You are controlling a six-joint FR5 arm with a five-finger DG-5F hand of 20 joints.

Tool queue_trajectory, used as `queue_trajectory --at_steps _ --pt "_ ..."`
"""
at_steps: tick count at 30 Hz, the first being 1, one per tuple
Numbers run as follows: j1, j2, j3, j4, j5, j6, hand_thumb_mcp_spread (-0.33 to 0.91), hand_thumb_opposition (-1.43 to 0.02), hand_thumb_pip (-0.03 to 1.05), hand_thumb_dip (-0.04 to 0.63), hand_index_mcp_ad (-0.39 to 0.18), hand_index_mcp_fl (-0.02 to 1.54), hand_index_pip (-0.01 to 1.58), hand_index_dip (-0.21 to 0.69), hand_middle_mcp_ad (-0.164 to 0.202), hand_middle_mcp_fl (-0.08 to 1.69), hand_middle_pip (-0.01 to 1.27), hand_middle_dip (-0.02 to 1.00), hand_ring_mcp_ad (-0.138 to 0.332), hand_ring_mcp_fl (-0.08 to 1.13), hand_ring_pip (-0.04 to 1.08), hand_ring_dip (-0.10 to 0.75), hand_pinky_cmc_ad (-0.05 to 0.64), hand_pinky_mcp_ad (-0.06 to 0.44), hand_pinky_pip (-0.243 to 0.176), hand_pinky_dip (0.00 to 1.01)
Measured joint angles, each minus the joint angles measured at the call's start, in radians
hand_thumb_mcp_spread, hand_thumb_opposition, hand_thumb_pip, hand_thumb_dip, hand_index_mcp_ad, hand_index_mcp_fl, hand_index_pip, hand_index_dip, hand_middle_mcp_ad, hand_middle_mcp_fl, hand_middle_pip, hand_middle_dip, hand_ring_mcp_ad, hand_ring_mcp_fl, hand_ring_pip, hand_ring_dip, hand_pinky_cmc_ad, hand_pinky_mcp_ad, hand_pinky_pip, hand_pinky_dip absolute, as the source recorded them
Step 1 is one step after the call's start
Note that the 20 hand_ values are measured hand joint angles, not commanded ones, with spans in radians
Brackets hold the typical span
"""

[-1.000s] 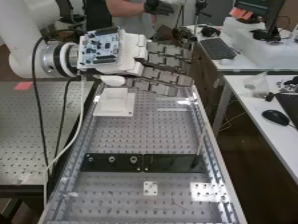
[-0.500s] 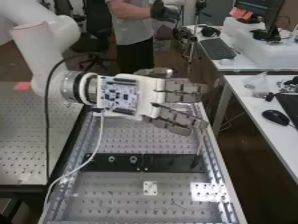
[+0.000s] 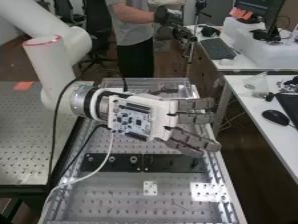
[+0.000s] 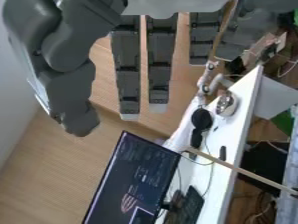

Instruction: Grab the chopstick and place it in the clear container

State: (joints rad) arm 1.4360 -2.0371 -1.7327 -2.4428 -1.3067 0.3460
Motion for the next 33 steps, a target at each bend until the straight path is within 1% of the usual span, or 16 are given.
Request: queue_trajectory --at_steps 2,3,8,11,14,17,19,21,23,30,33 --pt "-0.006 -0.016 0.014 -0.008 -0.003 0.011 0.34 -0.77 0.68 0.278 -0.056 0.73 0.13 0.267 0.045 0.53 0.1 0.61 0.183 0.03 0.1 0.162 0.265 0.202 -0.105 0.13" --pt "-0.006 -0.017 0.014 -0.009 -0.003 0.012 0.35 -0.79 0.68 0.278 -0.056 0.73 0.13 0.267 0.042 0.52 0.1 0.61 0.18 0.03 0.1 0.162 0.265 0.199 -0.105 0.13" --pt "-0.013 -0.045 0.041 -0.031 -0.025 0.037 0.35 -0.79 0.68 0.278 -0.103 0.73 0.14 0.26 0.044 0.53 0.1 0.61 0.18 0.03 0.1 0.162 0.265 0.202 -0.105 0.13" --pt "-0.014 -0.058 0.053 -0.039 -0.029 0.041 0.35 -0.79 0.67 0.281 -0.117 0.73 0.1 0.26 0.042 0.53 0.11 0.61 0.18 0.03 0.1 0.162 0.262 0.199 -0.105 0.13" --pt "-0.016 -0.069 0.061 -0.045 -0.03 0.045 0.35 -0.79 0.66 0.281 -0.117 0.7 0.09 0.26 0.042 0.54 0.1 0.61 0.18 0.03 0.1 0.162 0.264 0.199 -0.105 0.13" --pt "-0.017 -0.08 0.069 -0.048 -0.031 0.05 0.35 -0.79 0.66 0.281 -0.117 0.64 0.09 0.26 0.042 0.58 0.1 0.61 0.183 0.03 0.1 0.162 0.26 0.202 -0.105 0.13" --pt "-0.018 -0.088 0.074 -0.048 -0.03 0.054 0.37 -0.79 0.66 0.281 -0.117 0.64 0.07 0.26 0.044 0.57 0.1 0.61 0.182 0.04 0.1 0.162 0.26 0.199 -0.105 0.13" --pt "-0.019 -0.095 0.081 -0.048 -0.027 0.055 0.37 -0.79 0.66 0.281 -0.117 0.64 0.07 0.26 0.044 0.61 0.1 0.61 0.183 0.05 0.1 0.162 0.26 0.199 -0.105 0.13" --pt "-0.02 -0.102 0.086 -0.049 -0.025 0.058 0.37 -0.79 0.66 0.281 -0.117 0.64 0.07 0.26 0.044 0.61 0.11 0.62 0.18 0.05 0.1 0.162 0.283 0.199 -0.105 0.13" --pt "-0.024 -0.132 0.101 -0.059 -0.025 0.086 0.39 -0.79 0.66 0.281 -0.115 0.64 0.1 0.26 0.044 0.62 0.11 0.62 0.18 0.06 0.1 0.162 0.278 0.199 -0.105 0.13" --pt "-0.024 -0.143 0.105 -0.065 -0.029 0.098 0.4 -0.79 0.62 0.29 -0.119 0.65 0.12 0.26 0.044 0.62 0.11 0.62 0.18 0.06 0.1 0.162 0.278 0.199 -0.105 0.13"
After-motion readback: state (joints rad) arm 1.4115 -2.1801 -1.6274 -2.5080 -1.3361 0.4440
